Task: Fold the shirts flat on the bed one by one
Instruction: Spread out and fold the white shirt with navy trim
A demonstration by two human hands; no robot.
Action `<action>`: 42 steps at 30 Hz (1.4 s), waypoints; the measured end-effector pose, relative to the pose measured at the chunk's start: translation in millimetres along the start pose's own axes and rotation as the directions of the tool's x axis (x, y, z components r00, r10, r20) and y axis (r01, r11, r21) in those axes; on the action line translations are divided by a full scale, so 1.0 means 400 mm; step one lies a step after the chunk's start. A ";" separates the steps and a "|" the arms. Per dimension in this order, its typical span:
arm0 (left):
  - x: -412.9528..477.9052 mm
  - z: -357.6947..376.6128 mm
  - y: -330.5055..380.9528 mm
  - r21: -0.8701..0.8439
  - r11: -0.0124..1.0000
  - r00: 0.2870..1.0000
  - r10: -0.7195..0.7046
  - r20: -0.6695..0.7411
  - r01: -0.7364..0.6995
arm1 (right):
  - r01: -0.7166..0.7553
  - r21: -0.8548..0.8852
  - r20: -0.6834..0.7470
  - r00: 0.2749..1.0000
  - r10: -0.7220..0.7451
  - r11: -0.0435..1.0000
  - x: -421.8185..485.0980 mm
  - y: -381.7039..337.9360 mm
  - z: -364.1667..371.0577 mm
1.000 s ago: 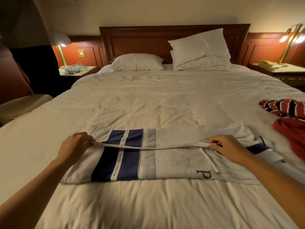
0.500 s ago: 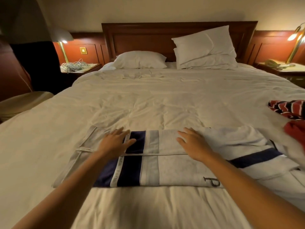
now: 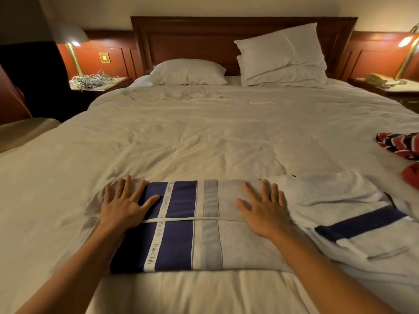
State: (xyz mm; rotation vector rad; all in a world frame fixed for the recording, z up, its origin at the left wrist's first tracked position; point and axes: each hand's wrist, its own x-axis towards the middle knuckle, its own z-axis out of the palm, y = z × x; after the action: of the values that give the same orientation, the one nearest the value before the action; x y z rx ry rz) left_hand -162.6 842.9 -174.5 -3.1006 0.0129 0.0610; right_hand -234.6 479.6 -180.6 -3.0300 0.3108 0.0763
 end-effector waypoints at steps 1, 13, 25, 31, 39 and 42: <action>-0.001 -0.005 0.008 0.004 1.000 1.000 -0.015 0.014 0.015 | 0.007 0.004 0.016 1.000 -0.007 1.000 -0.002 0.002 -0.006; -0.120 -0.102 0.377 -0.179 0.983 0.992 -0.015 0.128 0.038 | 0.145 0.287 -0.146 0.984 -0.106 0.947 -0.157 0.452 -0.150; -0.357 -0.128 0.915 -0.468 0.342 0.497 0.828 -0.261 -0.815 | 0.211 0.385 -0.047 0.977 -0.209 0.898 -0.282 0.713 -0.198; -0.369 -0.159 0.901 -0.758 0.259 0.669 0.682 -0.295 -0.598 | 0.364 0.190 -0.118 0.930 -0.347 0.912 -0.282 0.728 -0.201; -0.322 -0.241 0.826 -0.941 -0.002 0.713 0.652 -0.258 -0.339 | 0.404 0.634 -0.195 0.909 -0.369 0.659 -0.260 0.729 -0.324; -0.259 -0.257 0.860 -0.980 -0.049 0.827 0.529 -0.190 -0.194 | 0.356 0.692 -0.292 0.934 -0.207 0.628 -0.145 0.699 -0.374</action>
State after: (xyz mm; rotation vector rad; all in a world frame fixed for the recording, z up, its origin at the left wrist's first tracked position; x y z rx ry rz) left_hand -265.4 495.6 -81.7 -4.2274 1.5580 0.8969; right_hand -342.7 203.7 -53.4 -2.2166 -0.1238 -0.2935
